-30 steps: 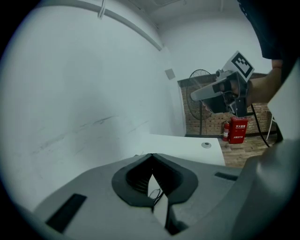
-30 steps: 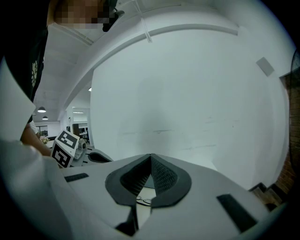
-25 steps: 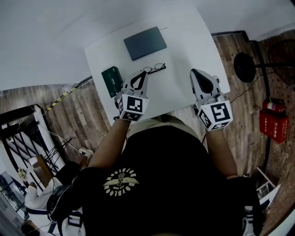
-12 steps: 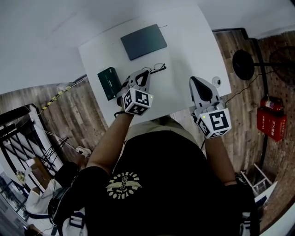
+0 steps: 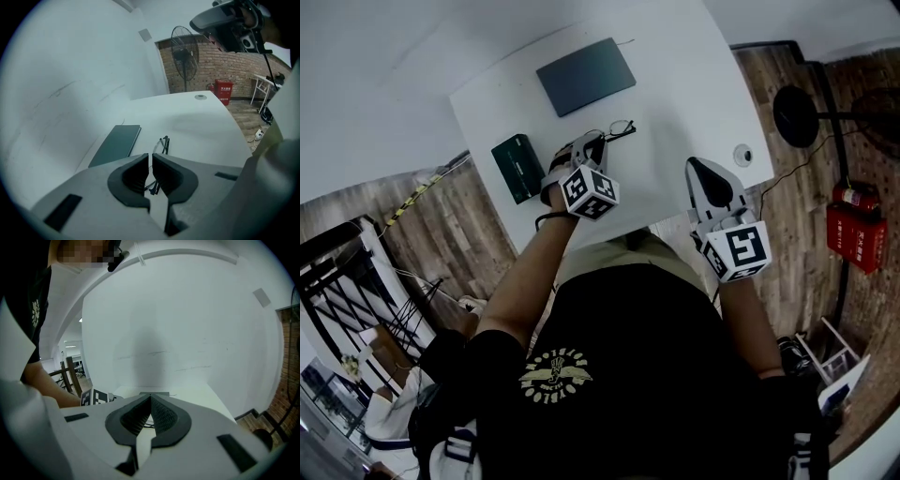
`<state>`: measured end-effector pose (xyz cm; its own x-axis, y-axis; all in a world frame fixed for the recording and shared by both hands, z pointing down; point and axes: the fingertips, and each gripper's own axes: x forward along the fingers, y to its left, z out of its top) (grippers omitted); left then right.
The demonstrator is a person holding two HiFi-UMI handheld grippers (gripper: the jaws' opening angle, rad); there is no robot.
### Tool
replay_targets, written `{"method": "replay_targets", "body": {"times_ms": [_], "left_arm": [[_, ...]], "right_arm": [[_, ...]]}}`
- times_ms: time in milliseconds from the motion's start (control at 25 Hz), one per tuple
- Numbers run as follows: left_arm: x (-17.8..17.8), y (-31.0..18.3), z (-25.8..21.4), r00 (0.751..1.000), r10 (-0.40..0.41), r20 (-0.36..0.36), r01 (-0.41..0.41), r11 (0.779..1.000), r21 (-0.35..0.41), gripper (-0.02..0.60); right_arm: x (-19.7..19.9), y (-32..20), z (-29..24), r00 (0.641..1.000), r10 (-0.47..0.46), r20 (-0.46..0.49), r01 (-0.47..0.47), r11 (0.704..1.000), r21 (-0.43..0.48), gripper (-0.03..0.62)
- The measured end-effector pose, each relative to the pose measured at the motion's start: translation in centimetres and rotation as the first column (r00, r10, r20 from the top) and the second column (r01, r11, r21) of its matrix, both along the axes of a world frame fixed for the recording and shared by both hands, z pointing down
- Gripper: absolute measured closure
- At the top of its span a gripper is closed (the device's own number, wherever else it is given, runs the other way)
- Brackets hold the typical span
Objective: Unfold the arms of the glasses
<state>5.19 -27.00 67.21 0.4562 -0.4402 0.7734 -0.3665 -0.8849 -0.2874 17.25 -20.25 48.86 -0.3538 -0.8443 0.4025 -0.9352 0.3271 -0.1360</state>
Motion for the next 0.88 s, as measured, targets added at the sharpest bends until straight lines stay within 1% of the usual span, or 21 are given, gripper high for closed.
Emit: {"method": "replay_targets", "body": {"times_ms": [160, 320, 400, 560, 760, 880], "left_arm": [[0.2, -0.3, 1.5, 0.998, 0.017, 0.055, -0.016, 1.0, -0.009, 0.572], [0.6, -0.3, 3.3, 0.993, 0.042, 0.114, -0.038, 0.999, -0.035, 0.537], [0.7, -0.2, 4.0, 0.989, 0.05, 0.138, -0.044, 0.998, -0.044, 0.531], [1.0, -0.3, 4.9, 0.98, 0.065, 0.188, -0.058, 0.998, -0.039, 0.509], [1.2, -0.5, 6.0, 0.967, 0.066, 0.247, -0.06, 0.998, -0.032, 0.508], [1.4, -0.7, 6.3, 0.961, 0.06, 0.268, -0.058, 0.998, -0.017, 0.508]], "right_arm": [[0.1, 0.2, 0.2, 1.0, 0.01, 0.007, -0.01, 1.0, -0.001, 0.594], [0.9, 0.7, 0.6, 1.0, 0.029, 0.008, -0.029, 1.0, -0.008, 0.594], [1.4, 1.0, 0.8, 0.999, 0.039, 0.009, -0.039, 0.999, -0.012, 0.594], [1.9, 1.5, 1.0, 0.999, 0.051, 0.012, -0.05, 0.999, -0.02, 0.594], [2.5, 2.1, 0.9, 0.998, 0.058, 0.015, -0.058, 0.998, -0.025, 0.594], [3.0, 2.4, 0.8, 0.997, 0.07, 0.018, -0.069, 0.997, -0.024, 0.594]]}}
